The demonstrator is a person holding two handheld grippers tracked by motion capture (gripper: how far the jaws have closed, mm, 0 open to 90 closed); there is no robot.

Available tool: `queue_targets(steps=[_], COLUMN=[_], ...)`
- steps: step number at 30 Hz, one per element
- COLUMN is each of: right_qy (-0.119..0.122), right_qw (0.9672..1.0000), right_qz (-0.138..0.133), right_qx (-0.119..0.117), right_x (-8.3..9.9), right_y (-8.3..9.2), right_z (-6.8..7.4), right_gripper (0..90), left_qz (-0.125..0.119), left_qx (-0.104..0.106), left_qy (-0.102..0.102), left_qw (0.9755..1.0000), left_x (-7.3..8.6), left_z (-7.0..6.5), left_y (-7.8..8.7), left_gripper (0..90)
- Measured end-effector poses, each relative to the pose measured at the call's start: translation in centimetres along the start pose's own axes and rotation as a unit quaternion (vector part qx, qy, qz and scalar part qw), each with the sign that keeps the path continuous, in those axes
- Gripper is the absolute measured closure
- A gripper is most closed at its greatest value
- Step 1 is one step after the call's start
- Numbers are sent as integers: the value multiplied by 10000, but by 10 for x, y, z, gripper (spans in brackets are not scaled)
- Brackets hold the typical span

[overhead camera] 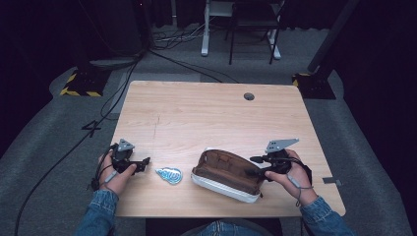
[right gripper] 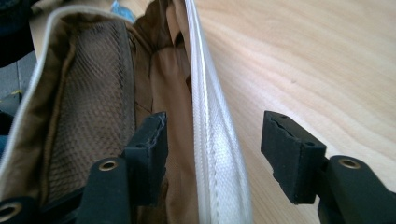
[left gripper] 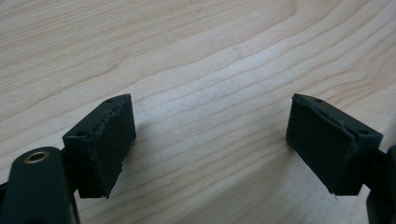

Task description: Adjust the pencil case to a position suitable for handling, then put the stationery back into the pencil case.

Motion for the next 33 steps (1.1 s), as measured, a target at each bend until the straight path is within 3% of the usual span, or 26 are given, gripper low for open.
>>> queue_targets(steps=[4,9,17,22,23,26,29,33], right_qy=[-39,-115,-398,-547,-566,-630,-757,-946], right_qw=[9997,9988,9957,9938,9927,9918,9889,9875], right_qz=[-214,-420,-688,-745,-725,-682,-532,-415], right_qx=[99,244,484,613,775,883,1159,1194], right_x=[3,10,24,31,35,38,45,55], right_y=[13,30,52,59,62,64,62,54], right_z=[0,-2,-15,-20,-23,-27,-36,-48], right_gripper=[419,416,419,419,417,416,416,413], left_qz=[80,120,-116,-131,-127,-106,-120,-134], left_qx=[60,-28,82,132,175,195,311,474], left_qy=[-36,-272,-312,-456,-609,-824,-1159,-1423], left_qw=[9999,9996,9994,9988,9979,9963,9927,9886], left_x=[-1,0,8,10,8,6,4,4], left_z=[-2,-9,-14,-19,-23,-28,-36,-47], left_y=[4,13,32,36,36,36,37,38], left_gripper=[214,213,211,206,204,200,185,174])
Point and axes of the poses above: each handheld gripper's, and its own axes: y roughly backward along the jaws, x roughly out of its underside, z roughly to its left, the point moved 1 cm from there along -y, roughly forward along the jaws, and after that the axes turned 11 degrees about z, right-handed, at the moved point
